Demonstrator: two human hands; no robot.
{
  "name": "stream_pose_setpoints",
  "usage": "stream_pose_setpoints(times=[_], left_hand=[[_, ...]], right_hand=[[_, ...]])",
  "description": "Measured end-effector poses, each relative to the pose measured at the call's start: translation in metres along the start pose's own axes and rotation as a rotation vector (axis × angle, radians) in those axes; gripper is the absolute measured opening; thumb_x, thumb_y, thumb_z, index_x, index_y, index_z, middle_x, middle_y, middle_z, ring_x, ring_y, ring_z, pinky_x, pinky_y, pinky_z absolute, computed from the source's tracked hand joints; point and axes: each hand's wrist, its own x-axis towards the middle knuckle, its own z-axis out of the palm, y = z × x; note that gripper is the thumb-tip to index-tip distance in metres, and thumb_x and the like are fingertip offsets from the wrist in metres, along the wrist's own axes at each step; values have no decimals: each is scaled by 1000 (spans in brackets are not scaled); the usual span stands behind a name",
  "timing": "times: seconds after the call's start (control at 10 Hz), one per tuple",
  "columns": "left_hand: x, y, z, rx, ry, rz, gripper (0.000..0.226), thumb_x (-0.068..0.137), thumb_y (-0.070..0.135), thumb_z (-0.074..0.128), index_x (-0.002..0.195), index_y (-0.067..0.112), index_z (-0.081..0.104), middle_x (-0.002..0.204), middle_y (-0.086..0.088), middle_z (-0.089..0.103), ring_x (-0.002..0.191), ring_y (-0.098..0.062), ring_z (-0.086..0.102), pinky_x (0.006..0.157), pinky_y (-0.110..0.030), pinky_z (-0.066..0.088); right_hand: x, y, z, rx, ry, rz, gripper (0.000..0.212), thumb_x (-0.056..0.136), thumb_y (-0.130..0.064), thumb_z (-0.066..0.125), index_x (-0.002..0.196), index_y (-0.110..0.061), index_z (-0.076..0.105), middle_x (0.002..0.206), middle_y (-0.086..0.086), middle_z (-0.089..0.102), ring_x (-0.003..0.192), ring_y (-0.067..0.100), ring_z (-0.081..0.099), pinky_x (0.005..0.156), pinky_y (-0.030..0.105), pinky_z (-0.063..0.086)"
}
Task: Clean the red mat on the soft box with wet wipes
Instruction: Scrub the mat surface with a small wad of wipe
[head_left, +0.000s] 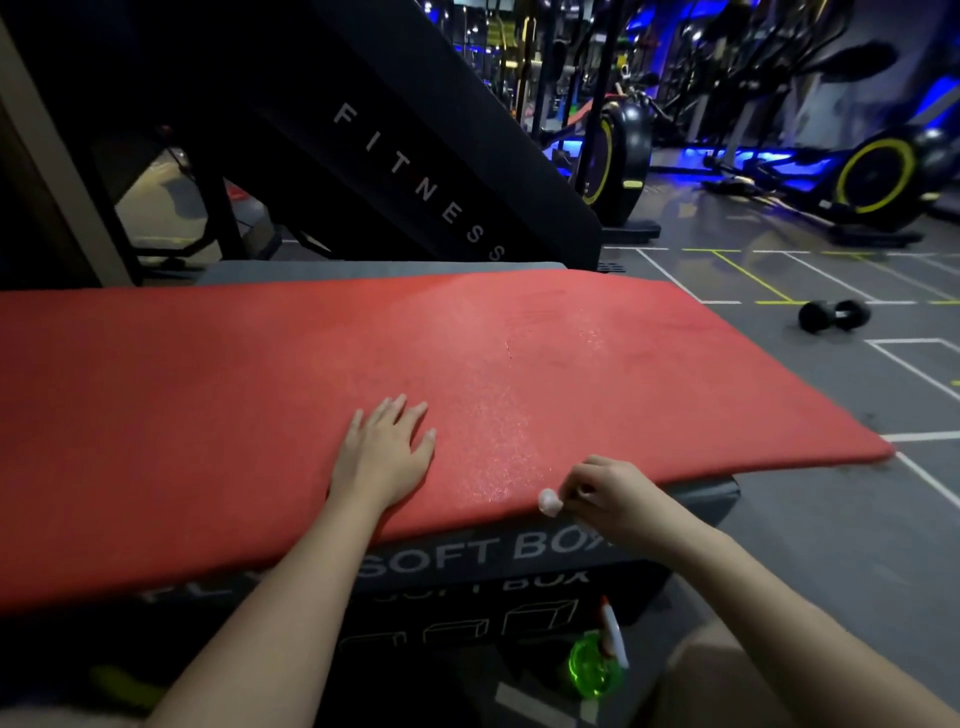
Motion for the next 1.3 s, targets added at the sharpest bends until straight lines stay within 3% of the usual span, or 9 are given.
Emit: stream_pose_setpoints(times=[0.4,0.7,0.8,1.0,1.1,1.2,1.3], left_hand=[[2,-1,-4,6,-56,-1,57,104,54,29,158,36,30,169,6,21,156,-13,11,128,-41,4],[4,0,-1,37,-45,9,57,103,55,30,157,36,32,167,5,25,155,-15,16,127,-43,8],[3,4,-4,62,-45,9,56,103,55,31,156,36,33,167,4,27,154,-16,19,127,-43,10],[6,3,-9,96,-45,17,58,99,58,29,152,37,39,162,6,35,150,-16,28,124,-41,17],[11,6,-14,183,-36,17,68,85,62,20,140,36,50,144,6,51,135,-18,43,112,-41,33],[41,15,-17,195,67,45,56,83,56,26,107,25,65,109,-2,62,109,-27,57,89,-43,44],[86,26,-11,160,218,144,38,84,44,38,83,18,66,86,-5,64,87,-31,63,75,-42,47]], right_hand=[[82,7,-2,-67,174,91,9,93,-15,63,97,-11,70,98,5,56,92,26,58,77,30,44],[53,24,-16,9,56,-19,4,87,-19,71,90,-21,73,90,-7,60,81,11,61,72,20,46],[86,32,-12,-65,145,-32,8,88,-12,67,92,-17,72,89,-4,56,81,19,61,70,26,44],[164,38,-6,-35,285,76,9,87,-16,67,93,-12,72,88,10,57,83,35,61,70,37,46],[162,40,-3,1,298,37,7,88,-20,69,92,-15,72,87,4,56,81,26,60,67,31,43],[146,44,0,49,270,-28,4,86,-23,70,90,-23,70,84,-7,54,76,13,58,67,21,42],[151,44,-1,96,243,-2,10,78,-20,69,80,-29,66,80,-12,54,74,4,57,66,11,38]])
